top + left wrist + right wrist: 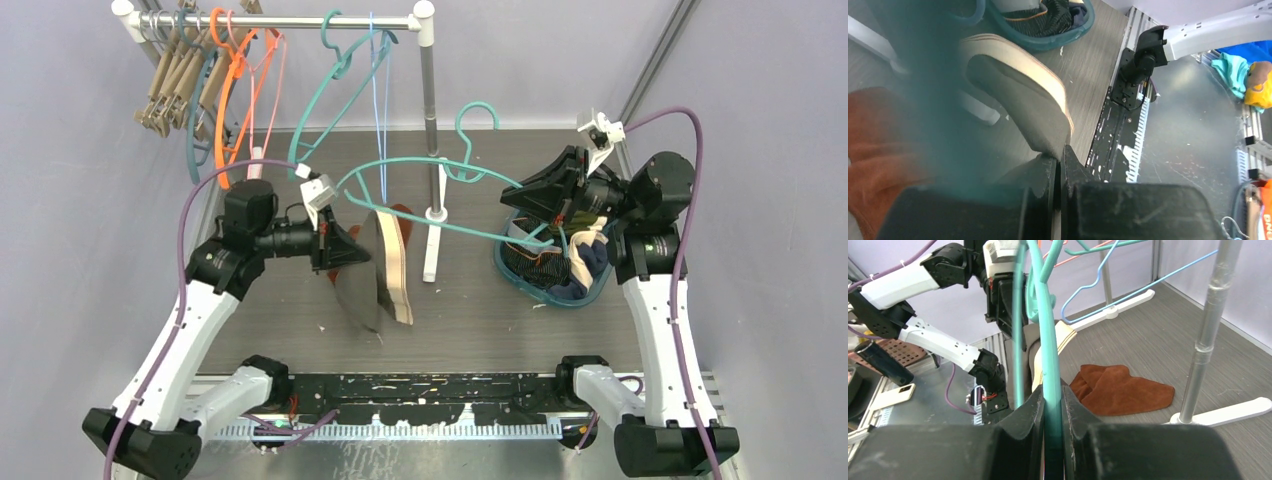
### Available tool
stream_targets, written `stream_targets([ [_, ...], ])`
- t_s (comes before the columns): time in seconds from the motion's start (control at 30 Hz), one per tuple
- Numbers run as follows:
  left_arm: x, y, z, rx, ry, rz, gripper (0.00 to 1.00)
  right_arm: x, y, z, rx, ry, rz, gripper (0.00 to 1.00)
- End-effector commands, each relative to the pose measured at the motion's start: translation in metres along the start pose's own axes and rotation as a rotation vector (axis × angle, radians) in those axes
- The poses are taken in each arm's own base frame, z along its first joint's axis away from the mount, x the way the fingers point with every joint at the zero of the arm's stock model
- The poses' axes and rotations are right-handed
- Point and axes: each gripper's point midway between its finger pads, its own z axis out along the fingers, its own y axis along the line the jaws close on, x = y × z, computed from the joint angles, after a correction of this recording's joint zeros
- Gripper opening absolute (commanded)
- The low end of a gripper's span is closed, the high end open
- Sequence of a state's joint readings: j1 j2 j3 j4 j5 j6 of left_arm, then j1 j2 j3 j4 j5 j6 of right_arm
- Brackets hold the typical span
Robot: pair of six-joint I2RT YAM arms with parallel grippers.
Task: Remove the underwear clipped to the hanger
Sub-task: Remove the underwear from the hanger.
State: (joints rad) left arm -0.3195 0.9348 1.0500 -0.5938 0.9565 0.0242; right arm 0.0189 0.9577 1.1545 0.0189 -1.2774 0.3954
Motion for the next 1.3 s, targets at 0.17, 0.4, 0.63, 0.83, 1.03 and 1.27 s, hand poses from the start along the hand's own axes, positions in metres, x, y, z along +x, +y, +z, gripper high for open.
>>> stream_targets([
  [0.17,0.024,-0.001,0.051,0.071,0.15,0.16,0.0,-0.042,0.01,0.004,0.034,-0.07,-0.064,0.01],
  [0.4,0.052,0.003,0.069,0.092,0.236,0.165,0.09,-0.039,0.013,0.003,0.034,-0.07,-0.077,0.01],
  [0.63,0.064,0.004,0.068,0.09,0.234,0.201,0.22,-0.038,0.01,0.002,0.051,-0.072,-0.086,0.01],
  [0.83,0.066,0.003,0.055,0.06,0.218,0.28,0.54,-0.034,0.008,0.002,0.057,-0.058,-0.097,0.01],
  [1.03,0.068,0.008,0.027,-0.037,0.215,0.391,0.81,-0.026,0.003,0.0,0.073,-0.041,-0.109,0.01],
  [1.27,0.064,0.023,-0.022,-0.238,0.274,0.433,0.98,-0.017,-0.013,-0.001,0.132,-0.003,-0.145,0.01],
])
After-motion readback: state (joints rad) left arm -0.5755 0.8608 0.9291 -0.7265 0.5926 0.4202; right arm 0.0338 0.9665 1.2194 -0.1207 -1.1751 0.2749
